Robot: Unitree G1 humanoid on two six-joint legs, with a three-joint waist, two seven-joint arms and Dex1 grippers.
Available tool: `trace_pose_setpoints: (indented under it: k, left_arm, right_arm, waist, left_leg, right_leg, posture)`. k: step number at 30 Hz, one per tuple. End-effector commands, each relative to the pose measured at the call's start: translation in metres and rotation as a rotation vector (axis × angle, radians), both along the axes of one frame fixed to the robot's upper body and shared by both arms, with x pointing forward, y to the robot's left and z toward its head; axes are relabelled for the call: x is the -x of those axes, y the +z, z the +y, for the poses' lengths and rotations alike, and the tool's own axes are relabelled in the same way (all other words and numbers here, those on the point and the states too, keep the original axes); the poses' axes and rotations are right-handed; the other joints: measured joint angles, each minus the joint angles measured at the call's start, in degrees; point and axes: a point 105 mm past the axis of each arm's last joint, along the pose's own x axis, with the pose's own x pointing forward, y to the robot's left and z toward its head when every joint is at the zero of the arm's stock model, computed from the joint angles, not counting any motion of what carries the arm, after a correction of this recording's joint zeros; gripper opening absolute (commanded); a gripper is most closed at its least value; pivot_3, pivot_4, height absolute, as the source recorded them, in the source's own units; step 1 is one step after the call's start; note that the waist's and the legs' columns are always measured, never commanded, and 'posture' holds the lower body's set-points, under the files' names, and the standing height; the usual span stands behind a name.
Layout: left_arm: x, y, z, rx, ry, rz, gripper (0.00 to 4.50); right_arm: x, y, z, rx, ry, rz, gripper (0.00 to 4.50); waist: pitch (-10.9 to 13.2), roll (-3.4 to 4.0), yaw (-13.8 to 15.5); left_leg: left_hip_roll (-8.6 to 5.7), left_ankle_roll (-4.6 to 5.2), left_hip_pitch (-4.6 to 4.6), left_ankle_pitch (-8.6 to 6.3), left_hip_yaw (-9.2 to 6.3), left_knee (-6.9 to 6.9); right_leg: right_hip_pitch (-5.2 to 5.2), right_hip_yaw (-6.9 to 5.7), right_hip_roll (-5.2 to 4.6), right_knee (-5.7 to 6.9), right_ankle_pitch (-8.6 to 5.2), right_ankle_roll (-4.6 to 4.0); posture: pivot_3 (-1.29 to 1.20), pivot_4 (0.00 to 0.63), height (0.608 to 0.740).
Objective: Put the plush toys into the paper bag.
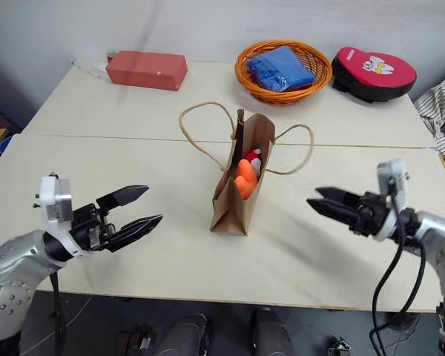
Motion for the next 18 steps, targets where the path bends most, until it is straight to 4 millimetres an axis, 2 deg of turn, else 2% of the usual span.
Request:
trace_pose_setpoints:
  k: [1,5,12,18]
  left_arm:
    - [0.004,0.008,-0.016,0.014,-0.016,-0.056,4.50]
    - [-0.006,0.005,-0.034,0.017,0.020,-0.084,4.50]
    - [-0.015,0.002,-0.059,-0.002,0.027,-0.117,4.50]
    - [-0.017,-0.002,-0.066,-0.022,0.033,-0.120,4.50]
  right_arm:
    - [-0.008,-0.007,0.015,0.094,0.006,-0.165,1.43]
    - [-0.021,-0.019,0.052,0.184,0.053,-0.382,0.03]
    - [-0.022,-0.025,0.098,0.181,0.165,-0.434,0.03]
    - [-0.016,-0.025,0.127,0.164,0.231,-0.391,0.03]
  waist:
    - [0.0,0.00,-0.1]
    - [0.0,0.01,-0.4]
    - [0.0,0.00,0.0]
    - [0.0,0.01,-0.3]
  left_leg:
    - [-0.01,0.00,0.09,0.00,0.00,0.00]
    - [0.00,-0.05,0.35,0.00,0.04,-0.09]
    - [-0.01,-0.08,0.36,0.01,0.02,-0.07]
    - [0.00,-0.08,0.37,0.01,0.00,-0.09]
  right_leg:
    - [0.07,0.01,0.00,0.00,0.00,0.00]
    - [0.21,0.04,0.07,0.04,0.00,0.00]
    - [0.23,0.04,0.06,0.01,0.00,0.00]
    - [0.22,0.03,0.07,0.01,-0.01,-0.01]
  posture:
    - [0.00,0.150,0.740]
    - [0.00,0.150,0.740]
    - [0.00,0.150,0.740]
    - [0.00,0.150,0.740]
